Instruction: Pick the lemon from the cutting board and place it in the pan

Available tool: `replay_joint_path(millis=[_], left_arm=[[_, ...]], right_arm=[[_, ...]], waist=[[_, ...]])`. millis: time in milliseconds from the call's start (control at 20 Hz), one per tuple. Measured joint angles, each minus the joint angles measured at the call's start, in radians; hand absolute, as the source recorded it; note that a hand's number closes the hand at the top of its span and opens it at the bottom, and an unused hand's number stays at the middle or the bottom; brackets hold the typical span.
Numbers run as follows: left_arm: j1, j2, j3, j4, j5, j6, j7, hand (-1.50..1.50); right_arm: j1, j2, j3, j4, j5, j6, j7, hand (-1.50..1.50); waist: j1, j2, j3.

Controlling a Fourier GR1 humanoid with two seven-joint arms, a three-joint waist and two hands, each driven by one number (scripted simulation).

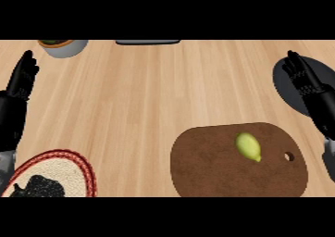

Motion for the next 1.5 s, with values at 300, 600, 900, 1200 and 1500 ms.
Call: replay_joint_path(millis=[300, 600, 900, 1200, 1500], left_arm=[[0.010, -0.069, -0.057, 0.031, 0.036, -0.087, 0.034, 0.00], [0.040, -0.120, -0.115, 0.052, 0.092, -0.148, 0.070, 0.00], [0.020, -0.160, -0.115, 0.102, 0.097, -0.193, 0.082, 0.00], [0.020, -0.174, -0.107, 0.103, 0.089, -0.205, 0.100, 0.00], [0.021, -0.184, -0.108, 0.096, 0.082, -0.209, 0.118, 0.00]], right_arm=[[-0.011, 0.018, -0.072, 0.154, -0.088, 0.119, -0.126, -1.50], [0.042, 0.024, -0.091, 0.262, 0.152, -0.136, -0.303, -1.50], [0.085, 0.091, -0.104, 0.488, 0.195, -0.151, -0.582, -1.50], [0.117, 0.000, -0.026, 0.413, 0.356, -0.202, -0.446, -1.50], [0.090, -0.131, 0.092, 0.283, 0.514, -0.106, -0.171, -1.50]], waist=[[0.022, 0.013, -0.002], [0.023, 0.022, -0.004], [0.027, 0.016, -0.003], [0.020, 0.008, -0.005], [0.020, 0.004, -0.008]])
